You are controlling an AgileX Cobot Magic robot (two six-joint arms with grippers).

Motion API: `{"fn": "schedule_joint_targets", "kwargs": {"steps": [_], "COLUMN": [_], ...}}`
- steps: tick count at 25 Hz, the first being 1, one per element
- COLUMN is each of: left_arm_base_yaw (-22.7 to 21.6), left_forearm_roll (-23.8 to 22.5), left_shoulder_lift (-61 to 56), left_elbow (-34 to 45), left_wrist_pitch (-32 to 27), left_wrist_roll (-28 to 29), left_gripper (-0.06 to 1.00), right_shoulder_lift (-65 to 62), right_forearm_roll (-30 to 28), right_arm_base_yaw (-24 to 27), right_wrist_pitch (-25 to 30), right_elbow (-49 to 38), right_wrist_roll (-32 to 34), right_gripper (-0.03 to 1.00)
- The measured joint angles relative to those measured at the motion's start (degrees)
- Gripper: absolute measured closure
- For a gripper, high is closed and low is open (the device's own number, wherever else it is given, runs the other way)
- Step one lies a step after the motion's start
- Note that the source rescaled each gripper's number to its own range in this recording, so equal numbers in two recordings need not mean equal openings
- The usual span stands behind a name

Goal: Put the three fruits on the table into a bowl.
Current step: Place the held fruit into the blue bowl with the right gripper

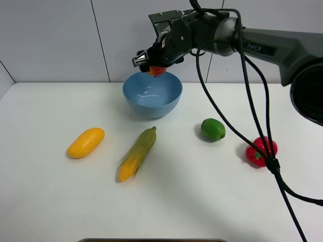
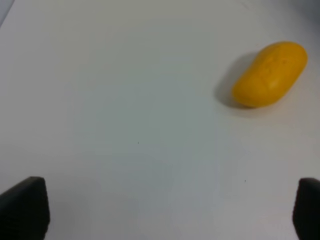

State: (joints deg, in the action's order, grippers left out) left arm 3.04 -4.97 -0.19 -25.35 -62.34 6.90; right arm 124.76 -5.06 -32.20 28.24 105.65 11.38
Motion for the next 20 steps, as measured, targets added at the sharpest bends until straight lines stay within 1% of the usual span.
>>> {"fn": "schedule_joint_targets", "kwargs": {"steps": [8,17,20], "left_arm_base_yaw": [0.00,0.00,0.00], "left_forearm_roll": [0.00,0.00,0.00], "left_shoulder_lift": [0.00,0.00,0.00], "left_elbow": [0.00,0.00,0.00], "left_wrist_pitch": [0.00,0.00,0.00], "left_wrist_roll": [0.00,0.00,0.00], "left_gripper": [-0.06,-0.06,-0.06], "right_shoulder_lift": [6.18,10.15,10.94], "right_forearm_roll": [0.51,0.71,0.71], "right_arm_base_yaw": [0.00,0.00,0.00], "right_wrist_pitch": [-1.20,-1.24,-1.24], "right_elbow": [1.11,1.11,1.11], "right_wrist_roll": [-0.94,-1.05,-2.01], "right_gripper": [0.63,0.63,0.63]}}
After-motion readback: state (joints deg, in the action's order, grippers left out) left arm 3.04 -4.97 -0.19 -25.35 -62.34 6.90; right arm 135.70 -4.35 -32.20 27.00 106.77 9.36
